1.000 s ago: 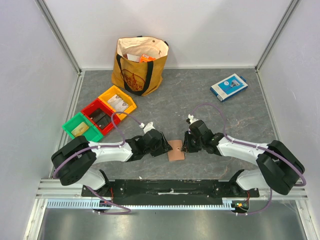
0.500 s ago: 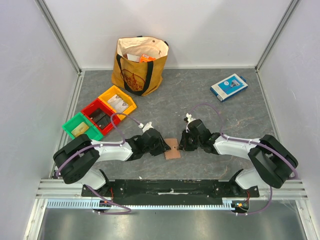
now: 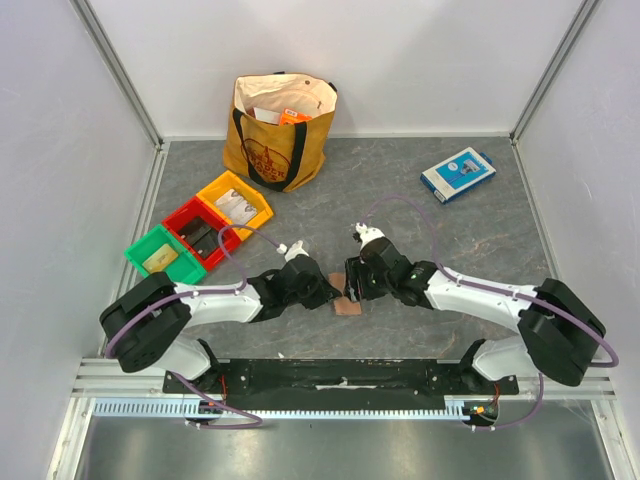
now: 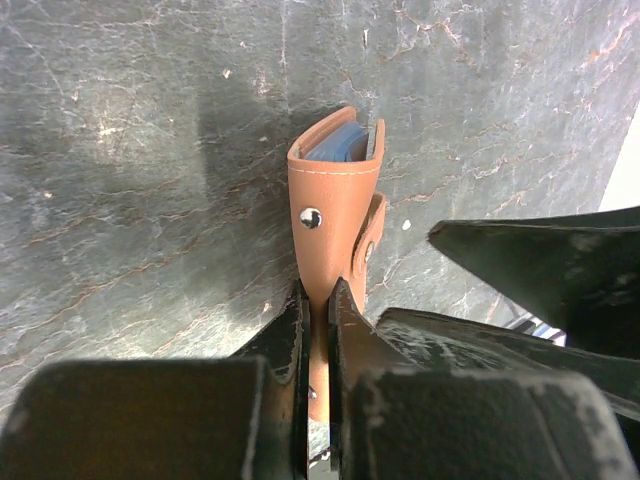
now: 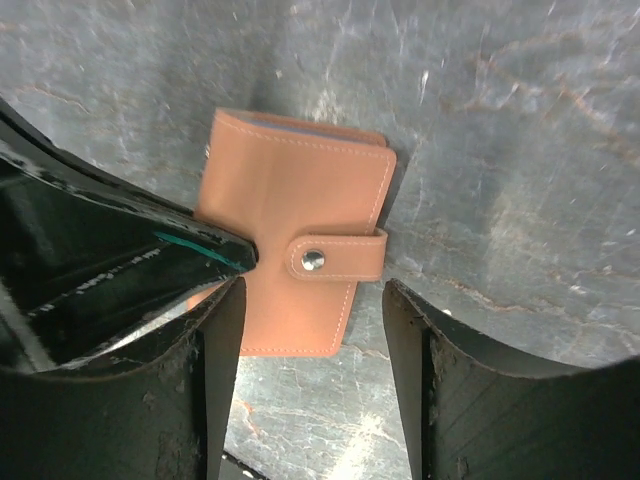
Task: Take the credit cards out of the card holder
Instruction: Open the card holder at the center of the board.
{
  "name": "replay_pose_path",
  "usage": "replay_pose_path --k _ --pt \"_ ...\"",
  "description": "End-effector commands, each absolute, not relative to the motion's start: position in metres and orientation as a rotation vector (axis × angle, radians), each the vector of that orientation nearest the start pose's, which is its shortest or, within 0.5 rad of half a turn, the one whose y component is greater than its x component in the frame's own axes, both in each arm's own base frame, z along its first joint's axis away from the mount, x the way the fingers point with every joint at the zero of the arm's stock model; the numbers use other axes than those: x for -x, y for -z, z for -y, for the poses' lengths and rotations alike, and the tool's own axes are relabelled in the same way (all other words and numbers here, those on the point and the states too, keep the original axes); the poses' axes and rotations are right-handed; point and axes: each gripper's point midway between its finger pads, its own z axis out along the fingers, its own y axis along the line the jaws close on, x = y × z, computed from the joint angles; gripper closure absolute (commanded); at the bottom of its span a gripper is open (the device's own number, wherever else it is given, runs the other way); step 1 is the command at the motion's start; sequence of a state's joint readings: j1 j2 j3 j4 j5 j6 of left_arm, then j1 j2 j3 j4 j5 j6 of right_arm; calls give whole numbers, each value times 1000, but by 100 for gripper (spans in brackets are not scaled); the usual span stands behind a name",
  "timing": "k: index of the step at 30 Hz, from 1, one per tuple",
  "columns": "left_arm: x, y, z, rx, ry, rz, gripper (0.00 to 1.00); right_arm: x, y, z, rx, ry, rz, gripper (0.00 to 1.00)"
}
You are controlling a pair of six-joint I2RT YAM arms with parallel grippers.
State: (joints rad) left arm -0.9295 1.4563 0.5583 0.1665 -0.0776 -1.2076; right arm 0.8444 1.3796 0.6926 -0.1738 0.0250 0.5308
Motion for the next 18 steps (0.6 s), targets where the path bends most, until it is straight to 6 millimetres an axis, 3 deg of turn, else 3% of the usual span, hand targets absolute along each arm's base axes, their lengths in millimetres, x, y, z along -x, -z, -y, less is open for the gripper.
replay_pose_path --k 1,5,12,18 --pt "-195 -24 287 414 774 -2531 98 -232 -83 -258 382 -449 -2364 36" --pt "-194 -21 286 421 763 -2540 98 -233 -78 -267 421 -434 -2376 38" --pt "-194 -20 284 424 752 -2538 98 -224 -52 -275 467 -398 -2420 43" --pt "-193 -16 282 426 731 -2547 98 -223 -28 -263 472 -285 -2460 49"
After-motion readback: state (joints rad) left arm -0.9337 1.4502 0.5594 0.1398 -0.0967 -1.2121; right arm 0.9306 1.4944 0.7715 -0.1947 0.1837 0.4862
